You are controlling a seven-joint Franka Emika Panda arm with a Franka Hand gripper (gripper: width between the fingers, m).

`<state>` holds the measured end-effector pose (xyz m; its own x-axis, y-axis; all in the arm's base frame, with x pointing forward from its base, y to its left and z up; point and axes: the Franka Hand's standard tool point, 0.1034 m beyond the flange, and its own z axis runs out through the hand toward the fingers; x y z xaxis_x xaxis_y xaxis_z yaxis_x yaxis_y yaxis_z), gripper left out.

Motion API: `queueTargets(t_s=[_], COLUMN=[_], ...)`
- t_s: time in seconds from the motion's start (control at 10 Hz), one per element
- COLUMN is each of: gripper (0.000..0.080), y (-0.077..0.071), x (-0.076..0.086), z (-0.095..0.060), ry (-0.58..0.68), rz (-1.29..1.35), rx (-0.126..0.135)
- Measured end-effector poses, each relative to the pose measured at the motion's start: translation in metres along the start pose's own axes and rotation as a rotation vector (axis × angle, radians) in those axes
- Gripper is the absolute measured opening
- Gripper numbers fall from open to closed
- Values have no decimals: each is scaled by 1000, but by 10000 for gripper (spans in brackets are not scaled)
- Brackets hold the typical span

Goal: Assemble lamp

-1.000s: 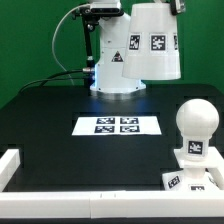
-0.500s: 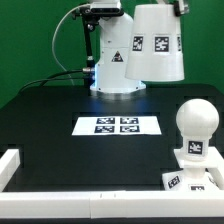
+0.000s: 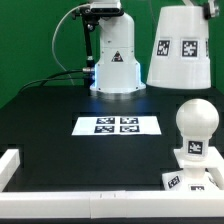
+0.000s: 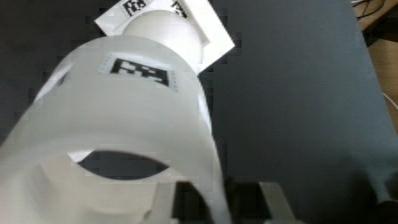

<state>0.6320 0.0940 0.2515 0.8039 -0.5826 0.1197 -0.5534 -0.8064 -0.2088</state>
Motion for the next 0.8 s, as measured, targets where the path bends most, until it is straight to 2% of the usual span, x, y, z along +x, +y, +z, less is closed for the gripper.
queueTargets(t_s=[0.6, 0.8], gripper=[41, 41], y=[3, 5], x=[-11, -12], z=[33, 37], ry=[-11, -15], rz=[-10, -11], rx=[-39, -46])
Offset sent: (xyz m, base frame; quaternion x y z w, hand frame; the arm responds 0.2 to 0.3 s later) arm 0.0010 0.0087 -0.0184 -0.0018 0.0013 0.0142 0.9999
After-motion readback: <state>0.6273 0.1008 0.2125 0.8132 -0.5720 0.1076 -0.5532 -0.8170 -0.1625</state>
